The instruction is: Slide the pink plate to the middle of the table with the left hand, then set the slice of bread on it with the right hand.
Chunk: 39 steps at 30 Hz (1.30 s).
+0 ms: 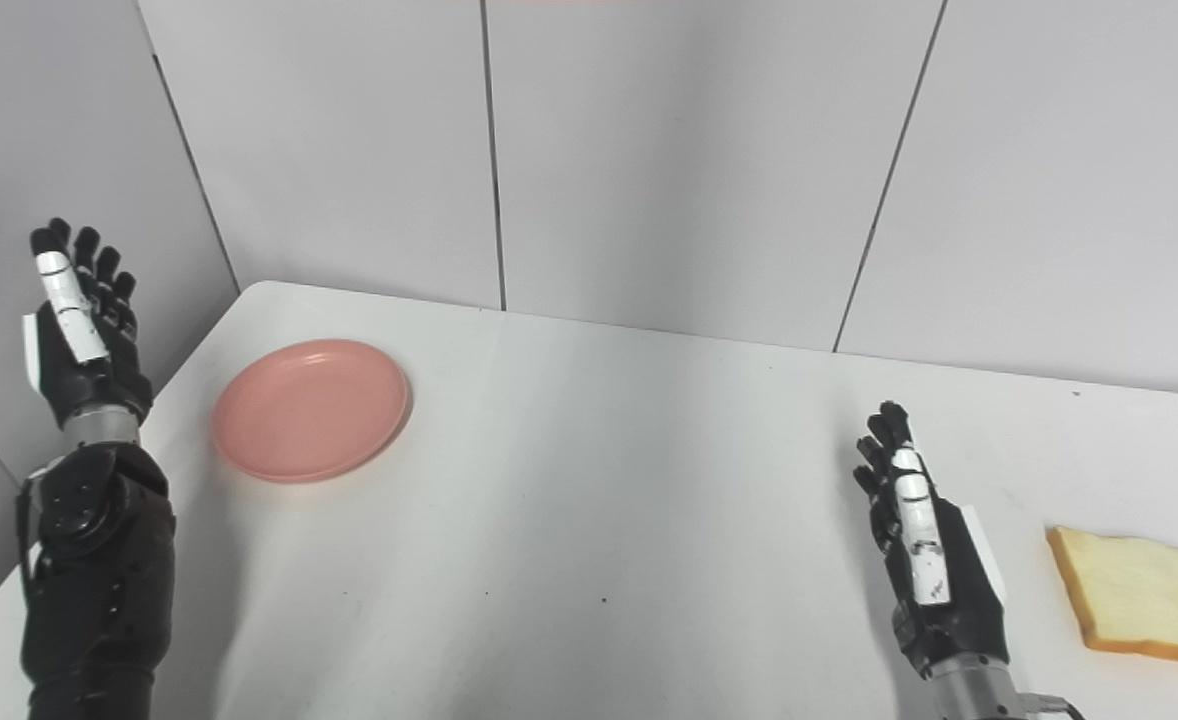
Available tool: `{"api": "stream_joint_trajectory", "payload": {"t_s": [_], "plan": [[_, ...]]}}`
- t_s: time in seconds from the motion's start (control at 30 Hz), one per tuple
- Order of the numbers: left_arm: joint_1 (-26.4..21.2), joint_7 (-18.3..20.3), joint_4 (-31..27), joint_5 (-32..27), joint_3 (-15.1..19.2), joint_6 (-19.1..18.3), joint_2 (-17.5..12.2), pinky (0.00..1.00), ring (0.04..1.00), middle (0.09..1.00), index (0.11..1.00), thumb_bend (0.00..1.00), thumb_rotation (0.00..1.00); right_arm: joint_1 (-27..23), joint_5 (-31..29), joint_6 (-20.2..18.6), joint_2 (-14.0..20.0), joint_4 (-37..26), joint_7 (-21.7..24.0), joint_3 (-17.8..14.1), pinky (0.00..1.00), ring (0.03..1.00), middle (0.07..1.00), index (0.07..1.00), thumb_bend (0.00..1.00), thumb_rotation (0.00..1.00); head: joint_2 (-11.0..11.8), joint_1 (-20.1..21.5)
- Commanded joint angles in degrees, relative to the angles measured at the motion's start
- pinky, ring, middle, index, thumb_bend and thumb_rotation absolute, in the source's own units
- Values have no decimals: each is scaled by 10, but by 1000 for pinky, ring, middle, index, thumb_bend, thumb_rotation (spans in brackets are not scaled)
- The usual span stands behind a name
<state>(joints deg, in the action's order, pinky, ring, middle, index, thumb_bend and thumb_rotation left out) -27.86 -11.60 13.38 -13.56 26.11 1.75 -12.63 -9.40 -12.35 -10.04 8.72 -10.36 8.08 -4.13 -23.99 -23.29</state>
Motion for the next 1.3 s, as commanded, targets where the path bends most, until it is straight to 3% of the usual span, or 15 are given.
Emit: {"api": "stream_joint_trajectory", "payload": {"t_s": [0.0, 0.8, 1.27], "plan": [[-31, -8, 2, -1, 2, 26, -14, 995, 985, 982, 987, 711, 1000, -10, 0, 7, 4, -17, 0, -3, 1000, 1000, 1000, 1000, 134, 1000, -1, 0], [-47, 1, 119, -39, 5, 46, -28, 1000, 1000, 998, 994, 692, 1000, -12, 8, -13, -2, -31, -7, -2, 1000, 1000, 1000, 1000, 95, 1000, 2, 3], [-72, 18, 240, -65, 9, 73, -48, 987, 986, 985, 986, 686, 1000, -15, 8, -6, -2, -29, -4, -2, 1000, 1000, 1000, 1000, 76, 1000, -1, 6]]}}
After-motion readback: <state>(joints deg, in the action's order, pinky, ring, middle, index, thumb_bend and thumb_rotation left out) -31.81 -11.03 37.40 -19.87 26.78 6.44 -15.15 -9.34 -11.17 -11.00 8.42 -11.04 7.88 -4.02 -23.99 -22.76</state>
